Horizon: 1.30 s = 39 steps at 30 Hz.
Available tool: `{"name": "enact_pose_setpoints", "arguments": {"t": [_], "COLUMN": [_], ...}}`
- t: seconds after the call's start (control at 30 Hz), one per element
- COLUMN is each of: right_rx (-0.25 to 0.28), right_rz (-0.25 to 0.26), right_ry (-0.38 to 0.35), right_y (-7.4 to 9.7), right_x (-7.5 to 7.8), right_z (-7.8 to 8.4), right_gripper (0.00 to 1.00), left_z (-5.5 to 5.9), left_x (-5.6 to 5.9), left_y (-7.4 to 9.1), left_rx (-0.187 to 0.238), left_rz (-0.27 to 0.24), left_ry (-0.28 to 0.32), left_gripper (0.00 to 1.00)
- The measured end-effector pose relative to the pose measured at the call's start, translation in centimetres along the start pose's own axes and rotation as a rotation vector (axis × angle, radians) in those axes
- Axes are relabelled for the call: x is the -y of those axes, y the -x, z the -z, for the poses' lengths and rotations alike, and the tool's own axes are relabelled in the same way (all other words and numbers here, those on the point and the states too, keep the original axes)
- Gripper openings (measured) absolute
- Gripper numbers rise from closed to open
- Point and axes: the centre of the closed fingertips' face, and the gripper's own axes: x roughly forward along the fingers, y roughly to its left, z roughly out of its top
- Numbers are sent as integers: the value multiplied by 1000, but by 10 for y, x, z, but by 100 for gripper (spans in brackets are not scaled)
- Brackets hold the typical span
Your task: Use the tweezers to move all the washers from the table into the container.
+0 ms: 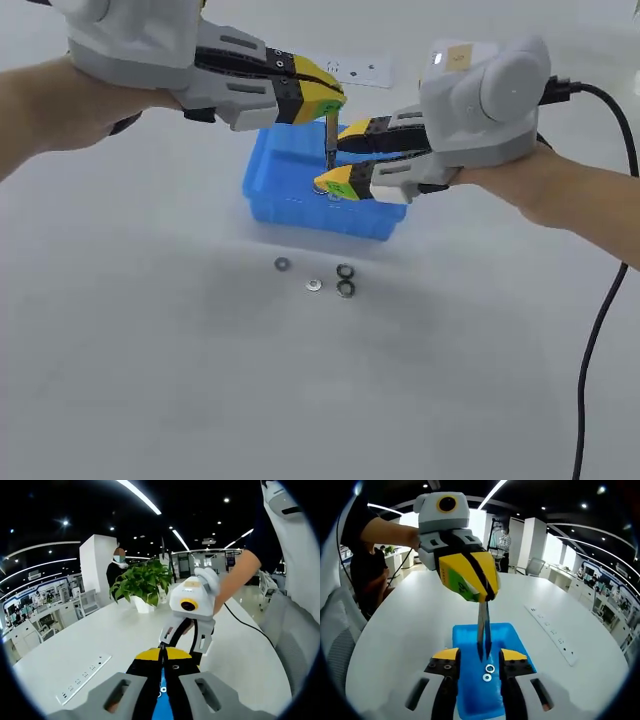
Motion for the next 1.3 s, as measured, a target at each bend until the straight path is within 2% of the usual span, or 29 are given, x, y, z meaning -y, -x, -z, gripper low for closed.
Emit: {"name": "enact_pose_setpoints", "arguments": {"t": [0.07,0.17,0.27,0.3,0.43,0.7,0.87,1.03,1.3], "right_rx": [15,7,40,50,65,82,78,52,46], "right_rz": [21,71,104,105,107,110,107,85,89], "right_ry": [3,17,-8,-26,-44,-84,-108,-120,-171], "right_y": [5,17,31,37,53,76,85,93,101], "right_x": [1,0,-3,-6,-17,-44,-60,-82,-103], "right_z": [0,6,5,6,7,16,24,38,51], "right_gripper": [36,41,48,51,59,68,72,79,86], "left_z": [0,-1,-1,-2,-4,-5,-6,-4,5], "left_x": [3,9,13,20,32,48,66,77,96], "left_y": [2,5,6,8,11,19,26,32,27], "left_rx": [-6,-13,-12,-13,-8,-5,-4,0,2], "left_rz": [-1,2,0,-1,-2,-12,-17,-28,-24], "left_ry": [-4,-6,-10,-13,-9,0,-7,3,16], "left_gripper": [4,4,4,4,4,4,4,4,4]}}
